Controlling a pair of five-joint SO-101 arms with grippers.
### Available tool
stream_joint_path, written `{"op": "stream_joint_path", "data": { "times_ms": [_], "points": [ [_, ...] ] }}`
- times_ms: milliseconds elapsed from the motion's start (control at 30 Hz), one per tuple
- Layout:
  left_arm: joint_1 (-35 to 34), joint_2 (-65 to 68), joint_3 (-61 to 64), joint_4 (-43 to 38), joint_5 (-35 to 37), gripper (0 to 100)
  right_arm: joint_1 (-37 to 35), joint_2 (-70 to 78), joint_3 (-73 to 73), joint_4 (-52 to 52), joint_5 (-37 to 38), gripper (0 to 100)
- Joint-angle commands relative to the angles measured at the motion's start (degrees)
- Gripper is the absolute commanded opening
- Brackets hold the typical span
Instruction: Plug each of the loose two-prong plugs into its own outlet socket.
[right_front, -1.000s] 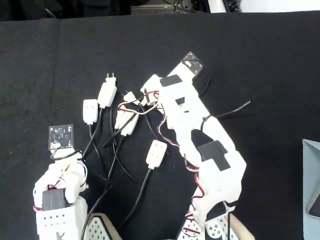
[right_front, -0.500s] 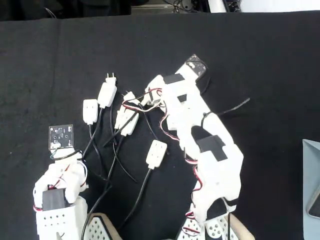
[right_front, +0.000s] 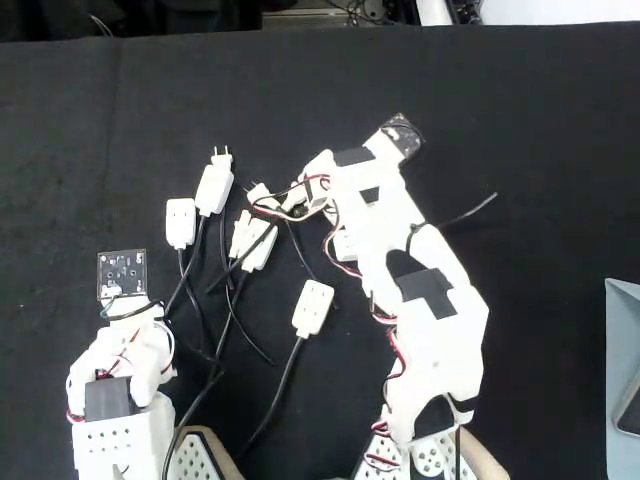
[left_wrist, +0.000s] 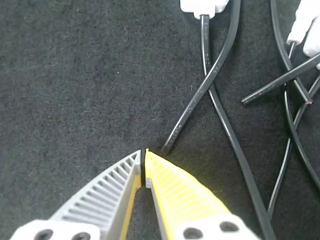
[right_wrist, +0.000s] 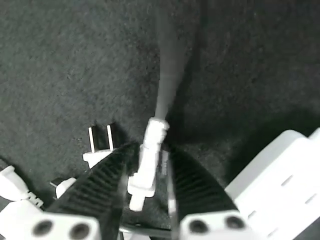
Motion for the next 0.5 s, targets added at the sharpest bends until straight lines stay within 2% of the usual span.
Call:
{"op": "stream_joint_path", "data": {
  "times_ms": [0,67,233,467],
  "points": [
    [0.3,-0.1,1.0,0.2,-0.2,3,1.1,-0.4,-2.6,-0.8,0.0,3.1],
    [0.3,-0.1,1.0,0.2,-0.2,3,1.3,-0.9,-2.7,-0.5,0.7,3.1],
    [0.2,-0.1,1.0,0.2,-0.2,3,2.7,-6.7,-2.1,-0.3,11.7,1.2],
    [0.2,-0.1,1.0,0.2,-0.2,3,4.0,-18.2,-1.5,10.5,35.9,1.2]
  ]
}}
